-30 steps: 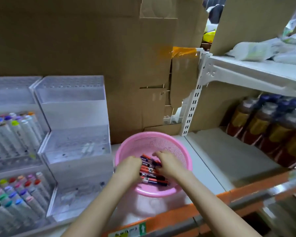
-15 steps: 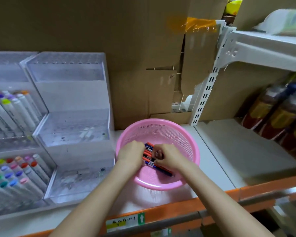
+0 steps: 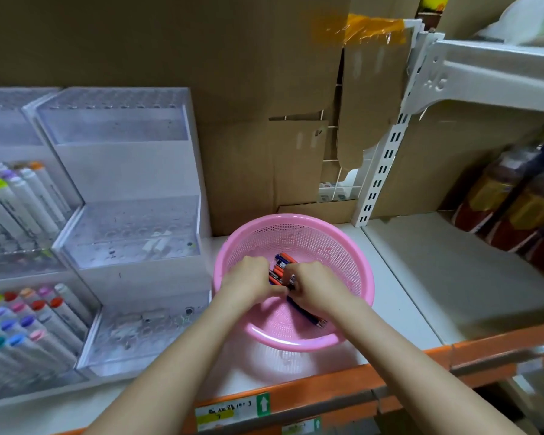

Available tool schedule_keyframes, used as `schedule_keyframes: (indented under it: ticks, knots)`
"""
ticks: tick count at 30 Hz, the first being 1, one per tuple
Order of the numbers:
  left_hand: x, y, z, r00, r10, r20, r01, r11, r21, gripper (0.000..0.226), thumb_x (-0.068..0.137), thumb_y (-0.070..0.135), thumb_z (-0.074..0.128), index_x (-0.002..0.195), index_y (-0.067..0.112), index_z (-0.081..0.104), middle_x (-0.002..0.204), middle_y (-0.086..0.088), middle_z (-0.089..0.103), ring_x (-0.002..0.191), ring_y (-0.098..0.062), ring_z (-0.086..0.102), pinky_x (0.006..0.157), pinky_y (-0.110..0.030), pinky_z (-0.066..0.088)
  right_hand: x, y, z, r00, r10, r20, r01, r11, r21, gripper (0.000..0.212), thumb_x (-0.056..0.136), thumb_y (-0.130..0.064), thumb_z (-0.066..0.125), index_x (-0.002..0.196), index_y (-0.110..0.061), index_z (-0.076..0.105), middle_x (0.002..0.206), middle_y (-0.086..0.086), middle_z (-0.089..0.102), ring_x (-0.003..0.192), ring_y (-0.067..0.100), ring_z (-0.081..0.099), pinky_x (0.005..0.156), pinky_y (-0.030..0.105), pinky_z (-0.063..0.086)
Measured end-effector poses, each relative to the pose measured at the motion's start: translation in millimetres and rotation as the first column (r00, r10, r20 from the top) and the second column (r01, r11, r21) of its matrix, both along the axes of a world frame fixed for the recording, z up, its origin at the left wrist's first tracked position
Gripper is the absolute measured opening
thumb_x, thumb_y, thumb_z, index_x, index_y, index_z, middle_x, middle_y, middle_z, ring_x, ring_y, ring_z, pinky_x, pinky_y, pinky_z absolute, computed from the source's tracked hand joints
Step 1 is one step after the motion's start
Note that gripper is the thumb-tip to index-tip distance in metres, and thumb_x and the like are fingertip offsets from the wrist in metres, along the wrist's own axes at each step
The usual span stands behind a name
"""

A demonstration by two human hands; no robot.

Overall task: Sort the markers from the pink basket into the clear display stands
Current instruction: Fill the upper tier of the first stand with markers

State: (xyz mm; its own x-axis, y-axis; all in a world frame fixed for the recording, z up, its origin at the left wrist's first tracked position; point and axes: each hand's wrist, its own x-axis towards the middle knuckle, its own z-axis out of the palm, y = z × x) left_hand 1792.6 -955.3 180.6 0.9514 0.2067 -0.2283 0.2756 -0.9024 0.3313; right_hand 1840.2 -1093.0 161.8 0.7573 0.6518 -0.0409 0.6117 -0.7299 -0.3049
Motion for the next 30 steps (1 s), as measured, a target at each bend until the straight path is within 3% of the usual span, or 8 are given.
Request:
schedule_keyframes:
  ticks: [5,10,14,18,21,26,28,30]
  knots:
    - [4,1,-1,0.998,-0.007,-0.057,0.007,1.0,0.004,0.047,0.076,0.049,0.071,0.067,0.017,0.038,0.079,-0.003,0.05,0.082,-0.025,0.055,0.062,-0.032,0.035,1,0,2,0.997,0.033,-0.065,-0.03,0.999,0.039,0.016,0.084,-0.025,0.063,0.097,-0.019,0.07,0.09,0.004,0.069,0.086,0.025,0.061,0.07,0.036,0.049]
    - [7,2,0,0.993,0.053,-0.106,-0.061,0.995,-0.073,0.045,0.074,0.045,0.075,0.069,0.017,0.04,0.076,-0.001,0.049,0.078,-0.021,0.048,0.059,-0.03,0.032,-1,3,4,0.998,0.034,-0.045,-0.035,0.999,-0.021,0.021,0.084,-0.028,0.06,0.086,-0.01,0.07,0.081,0.011,0.069,0.078,0.029,0.062,0.068,0.042,0.052]
    - [11,4,-3,0.986,0.107,-0.128,-0.127,0.978,-0.168,0.042,0.071,0.041,0.078,0.072,0.017,0.044,0.075,-0.001,0.053,0.075,-0.02,0.049,0.051,-0.029,0.032,0,6,8,0.997,0.02,-0.071,-0.026,0.996,-0.089,0.022,0.085,-0.02,0.053,0.093,-0.01,0.071,0.087,0.013,0.068,0.082,0.033,0.062,0.067,0.04,0.052]
    - [15,4,-6,0.983,0.127,-0.13,-0.152,0.965,-0.212,0.039,0.07,0.039,0.078,0.067,0.018,0.045,0.077,-0.003,0.059,0.073,-0.02,0.052,0.048,-0.028,0.032,10,17,19,0.998,-0.016,-0.064,0.006,0.987,-0.159,0.024,0.089,-0.025,0.055,0.098,-0.007,0.067,0.08,0.01,0.056,0.073,0.031,0.054,0.06,0.032,0.038]
    - [16,4,-8,0.982,0.131,-0.138,-0.159,0.962,-0.224,0.037,0.068,0.036,0.079,0.065,0.018,0.046,0.069,-0.001,0.056,0.069,-0.018,0.051,0.046,-0.027,0.031,16,31,21,0.998,-0.046,-0.052,0.036,0.984,-0.177,0.012,0.079,-0.019,0.067,0.083,-0.009,0.064,0.065,0.002,0.047,0.068,0.027,0.05,0.058,0.029,0.036]
    - [21,-2,-3,0.979,0.118,-0.166,-0.152,0.966,-0.21,0.029,0.077,0.032,0.072,0.092,0.014,0.056,0.089,-0.008,0.059,0.079,-0.022,0.054,0.063,-0.029,0.044,25,39,17,0.988,-0.14,-0.064,0.131,0.984,-0.12,0.012,0.073,-0.014,0.068,0.076,-0.01,0.058,0.067,0.005,0.05,0.071,0.029,0.055,0.06,0.032,0.042]
    - [22,-6,-4,0.979,0.13,-0.156,-0.164,0.959,-0.232,0.026,0.079,0.031,0.07,0.091,0.013,0.056,0.091,-0.011,0.063,0.079,-0.025,0.059,0.067,-0.031,0.05,29,35,14,0.982,-0.17,-0.077,0.165,0.984,-0.063,0.01,0.074,-0.015,0.065,0.08,-0.007,0.067,0.068,0.007,0.057,0.077,0.031,0.063,0.063,0.033,0.048]
    - [22,-7,-4,0.975,0.173,-0.14,-0.204,0.946,-0.252,0.025,0.078,0.027,0.072,0.083,0.014,0.05,0.078,-0.006,0.058,0.069,-0.021,0.056,0.06,-0.031,0.047,28,33,12,0.984,-0.174,-0.045,0.171,0.983,-0.062,0.014,0.079,-0.02,0.064,0.086,-0.009,0.069,0.072,0.007,0.057,0.079,0.03,0.063,0.062,0.032,0.046]
